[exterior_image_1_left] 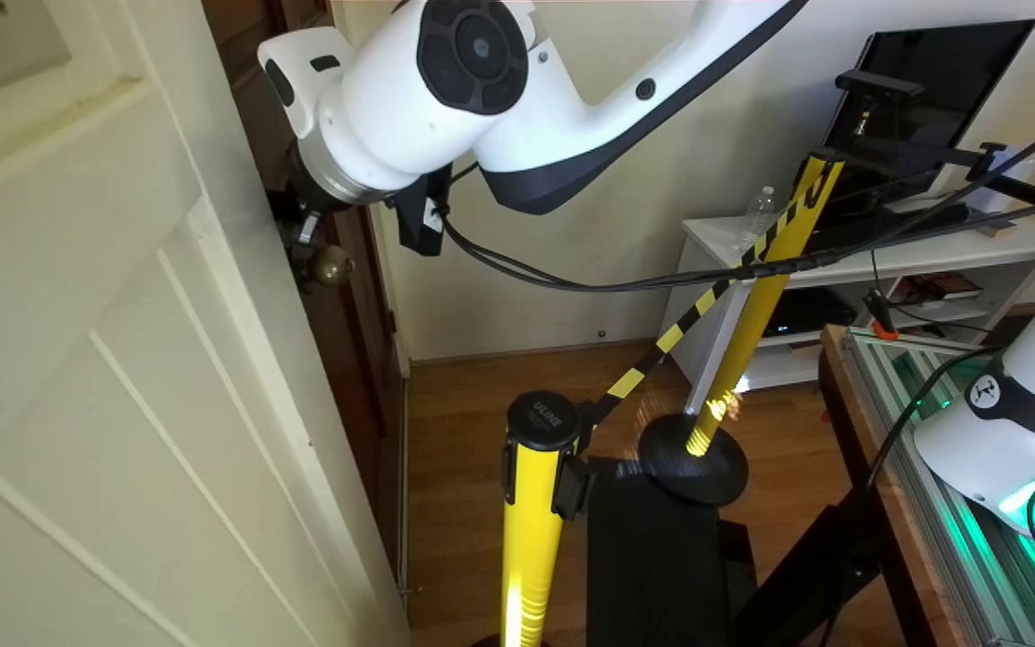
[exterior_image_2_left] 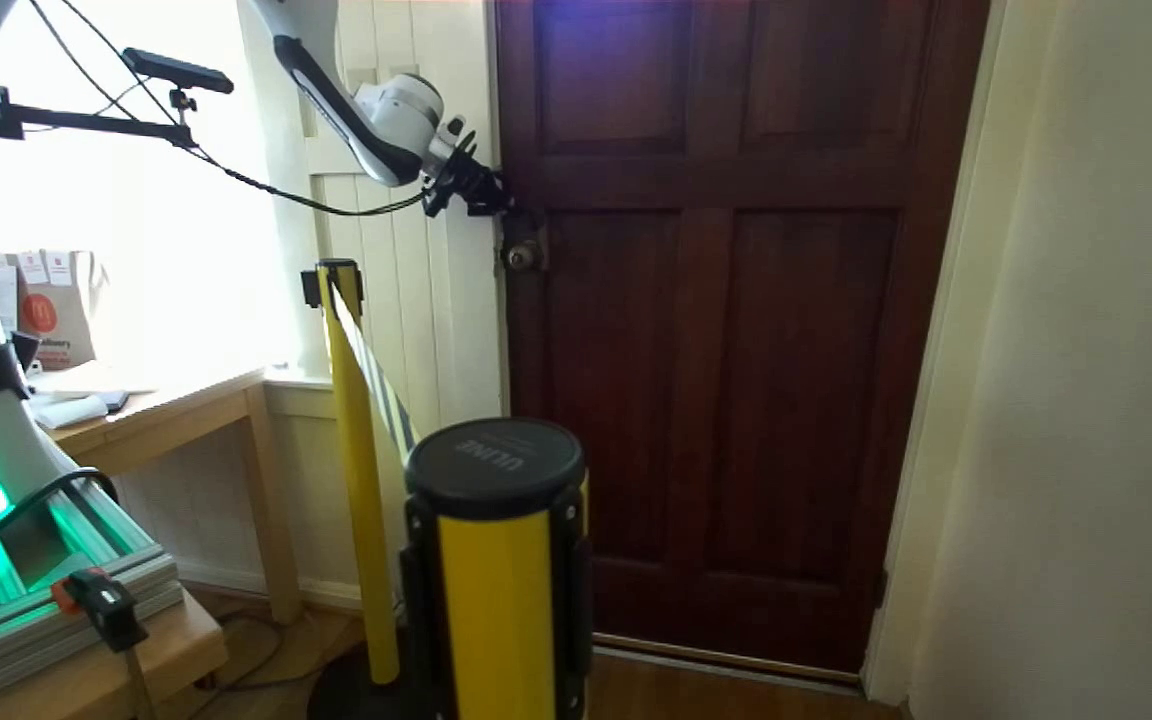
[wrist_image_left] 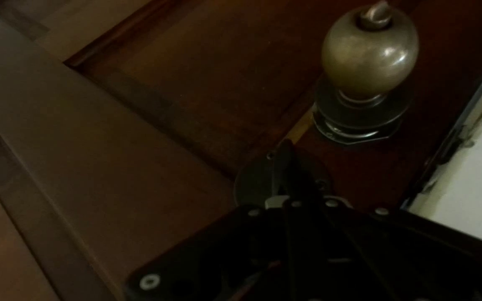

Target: Unlock the lock on the door.

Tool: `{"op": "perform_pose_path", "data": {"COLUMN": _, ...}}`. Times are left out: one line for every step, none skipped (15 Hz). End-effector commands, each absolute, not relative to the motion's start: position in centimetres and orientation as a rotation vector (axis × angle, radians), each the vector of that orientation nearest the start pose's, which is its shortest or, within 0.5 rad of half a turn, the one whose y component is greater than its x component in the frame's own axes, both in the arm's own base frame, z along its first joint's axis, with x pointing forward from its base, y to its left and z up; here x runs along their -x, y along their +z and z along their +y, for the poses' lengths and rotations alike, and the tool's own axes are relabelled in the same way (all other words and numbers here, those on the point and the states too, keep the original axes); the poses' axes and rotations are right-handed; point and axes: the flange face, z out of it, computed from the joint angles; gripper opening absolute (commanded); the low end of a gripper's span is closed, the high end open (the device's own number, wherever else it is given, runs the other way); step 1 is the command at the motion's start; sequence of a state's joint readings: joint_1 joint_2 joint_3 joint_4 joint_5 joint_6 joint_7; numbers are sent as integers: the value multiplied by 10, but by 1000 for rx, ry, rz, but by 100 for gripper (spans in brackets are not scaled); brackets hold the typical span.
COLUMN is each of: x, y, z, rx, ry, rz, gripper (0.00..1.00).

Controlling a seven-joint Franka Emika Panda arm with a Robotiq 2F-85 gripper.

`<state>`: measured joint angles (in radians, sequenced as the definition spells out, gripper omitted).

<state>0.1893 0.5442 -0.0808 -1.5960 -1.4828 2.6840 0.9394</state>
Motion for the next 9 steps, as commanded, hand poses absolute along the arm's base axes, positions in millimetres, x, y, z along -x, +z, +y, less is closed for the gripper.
{"op": "perform_pose_path", "data": {"x": -710, "y": 387, "z": 89, "rx": -2206, "ry": 1136, "rz": 400, "gripper": 0}}
{"op": "perform_pose_path", "data": {"x": -710, "y": 389, "z": 86, "rx": -2222, "ry": 1149, "rz": 370, "gripper": 0}}
{"op": "perform_pose_path", "data": {"x": -708, "y": 391, "z": 80, "rx": -2247, "ry": 1166, "rz": 337, "gripper": 0}}
{"op": "perform_pose_path", "data": {"x": -707, "y": 392, "z": 76, "rx": -2260, "ry": 1177, "rz": 314, "gripper": 0}}
{"op": "perform_pose_path", "data": {"x": -706, "y": 392, "z": 73, "rx": -2282, "ry": 1197, "rz": 295, "gripper": 0}}
{"op": "perform_pose_path", "data": {"x": -705, "y": 393, "z": 68, "rx": -2297, "ry": 1212, "rz": 272, "gripper": 0}}
{"op": "perform_pose_path", "data": {"x": -705, "y": 393, "z": 65, "rx": -2315, "ry": 1227, "rz": 255, "gripper": 0}}
{"op": "perform_pose_path", "data": {"x": -704, "y": 394, "z": 63, "rx": -2327, "ry": 1240, "rz": 241, "gripper": 0}}
{"op": "perform_pose_path", "data": {"x": -705, "y": 396, "z": 60, "rx": -2334, "ry": 1251, "rz": 231, "gripper": 0}}
